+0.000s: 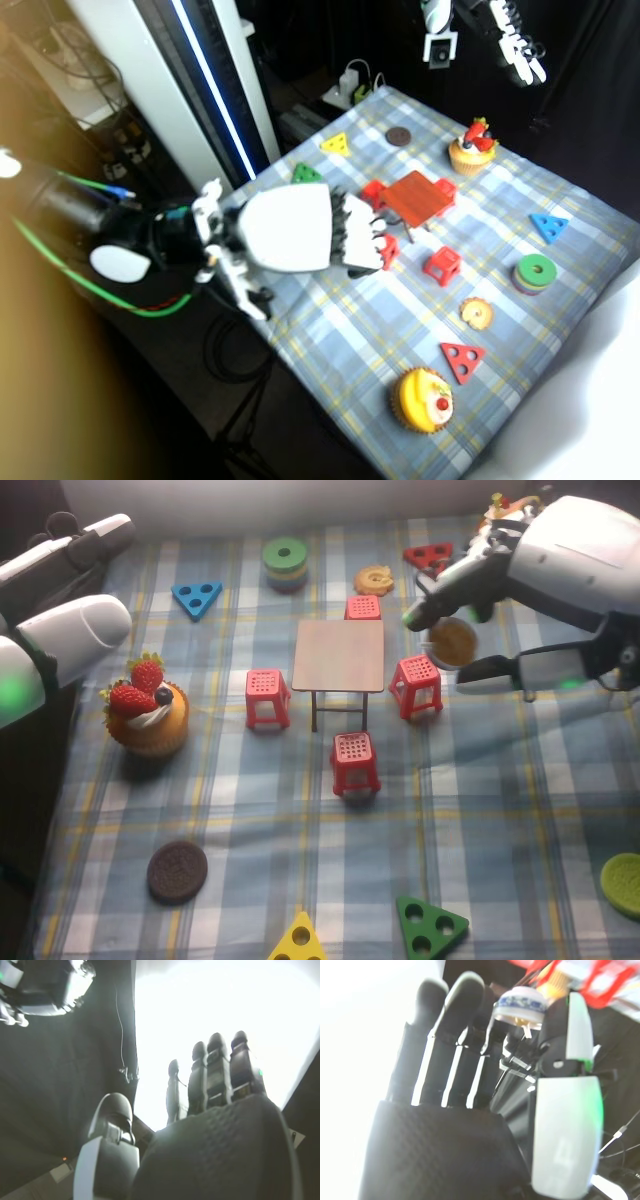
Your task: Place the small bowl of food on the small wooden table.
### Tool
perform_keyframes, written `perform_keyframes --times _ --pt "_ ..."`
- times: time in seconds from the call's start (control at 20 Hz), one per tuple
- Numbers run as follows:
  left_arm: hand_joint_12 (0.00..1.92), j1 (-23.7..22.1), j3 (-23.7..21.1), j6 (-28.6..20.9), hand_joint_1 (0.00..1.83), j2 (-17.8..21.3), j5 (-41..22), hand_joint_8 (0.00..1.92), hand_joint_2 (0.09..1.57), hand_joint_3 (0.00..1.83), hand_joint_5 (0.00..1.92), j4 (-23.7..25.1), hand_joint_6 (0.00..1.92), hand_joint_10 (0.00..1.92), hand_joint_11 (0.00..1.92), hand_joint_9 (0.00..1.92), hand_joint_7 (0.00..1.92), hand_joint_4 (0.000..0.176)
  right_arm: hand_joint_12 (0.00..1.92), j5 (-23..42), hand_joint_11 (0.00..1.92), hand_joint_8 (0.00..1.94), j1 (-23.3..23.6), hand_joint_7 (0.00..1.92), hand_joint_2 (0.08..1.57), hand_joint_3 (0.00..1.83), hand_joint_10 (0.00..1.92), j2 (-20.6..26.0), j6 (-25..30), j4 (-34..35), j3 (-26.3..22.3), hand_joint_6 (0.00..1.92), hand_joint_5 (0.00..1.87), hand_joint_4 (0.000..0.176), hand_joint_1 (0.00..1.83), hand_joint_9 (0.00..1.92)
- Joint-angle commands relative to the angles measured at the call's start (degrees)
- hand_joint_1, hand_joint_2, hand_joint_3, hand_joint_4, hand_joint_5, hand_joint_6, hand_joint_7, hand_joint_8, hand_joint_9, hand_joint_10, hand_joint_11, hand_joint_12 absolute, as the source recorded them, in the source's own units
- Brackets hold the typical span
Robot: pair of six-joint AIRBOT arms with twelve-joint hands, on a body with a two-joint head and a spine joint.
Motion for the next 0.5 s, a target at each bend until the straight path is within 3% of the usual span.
perform_keyframes --times 0.0,0.1,0.15,0.2,0.25,0.35,0.4,0.45 --pt "0.00 -0.49 0.30 -0.43 0.06 -0.21 -6.76 0.00 1.23 0.00 0.23 0.70 0.01 0.01 0.00 0.14 0.18 0.160 1.15 6.27 0.88 0.64 1.15 1.23 1.04 0.00 0.45 -0.34 0.17 1.04 0.37 0.73 1.09 0.000 1.26 1.18" --pt "0.00 -0.53 0.45 -0.43 0.06 -0.25 -6.46 0.01 1.23 0.00 0.24 0.70 0.01 0.01 0.00 0.14 0.18 0.162 1.14 6.22 0.92 0.60 3.05 1.25 1.04 0.00 0.40 -1.61 0.17 0.35 1.12 0.74 1.09 0.000 1.26 1.23" --pt "0.00 -0.55 0.51 -0.43 0.04 -0.26 -6.41 0.00 1.23 0.00 0.22 0.70 0.00 0.00 0.00 0.13 0.18 0.168 1.22 6.18 0.85 0.48 3.72 1.24 1.04 0.00 0.97 -1.97 0.17 0.11 1.34 0.69 1.09 0.000 1.37 1.08" --pt "0.00 -0.59 0.55 -0.43 0.03 -0.29 -6.35 0.00 1.23 0.00 0.22 0.70 0.00 0.00 0.00 0.13 0.17 0.168 1.32 6.12 0.68 0.63 4.39 1.20 1.03 0.00 0.79 -2.41 0.17 -0.22 1.57 0.64 1.16 0.000 1.28 1.01" --pt "0.00 -0.69 0.65 -0.43 0.07 -0.41 -6.20 0.00 1.23 0.00 0.23 0.70 0.01 0.00 0.00 0.13 0.17 0.163 1.53 5.75 0.65 1.05 5.51 1.05 1.06 0.00 0.95 -3.14 0.17 -1.02 1.92 0.35 1.24 0.000 1.28 0.98" --pt "0.00 -0.88 0.83 -0.43 0.07 -0.60 -5.88 0.00 1.23 0.00 0.23 0.73 0.00 0.00 0.00 0.13 0.18 0.167 1.55 5.00 0.73 1.12 6.77 1.03 1.06 0.00 1.18 -3.89 0.17 -2.21 2.35 0.22 1.30 0.000 1.28 0.92" --pt "0.00 -1.05 1.04 -0.43 0.05 -0.77 -5.50 0.00 1.23 0.00 0.22 0.74 0.00 0.00 0.00 0.13 0.17 0.174 1.68 4.22 0.65 1.20 7.83 0.98 1.06 0.00 1.28 -4.80 0.17 -3.32 2.73 0.12 1.36 0.000 1.28 0.87" --pt "0.00 -1.08 1.08 -0.43 0.05 -0.81 -5.43 0.00 1.23 0.00 0.22 0.74 0.00 0.00 0.00 0.13 0.17 0.174 1.68 3.99 0.65 1.20 8.04 0.98 1.06 0.00 1.28 -4.99 0.17 -3.55 2.80 0.12 1.36 0.000 1.28 0.87"
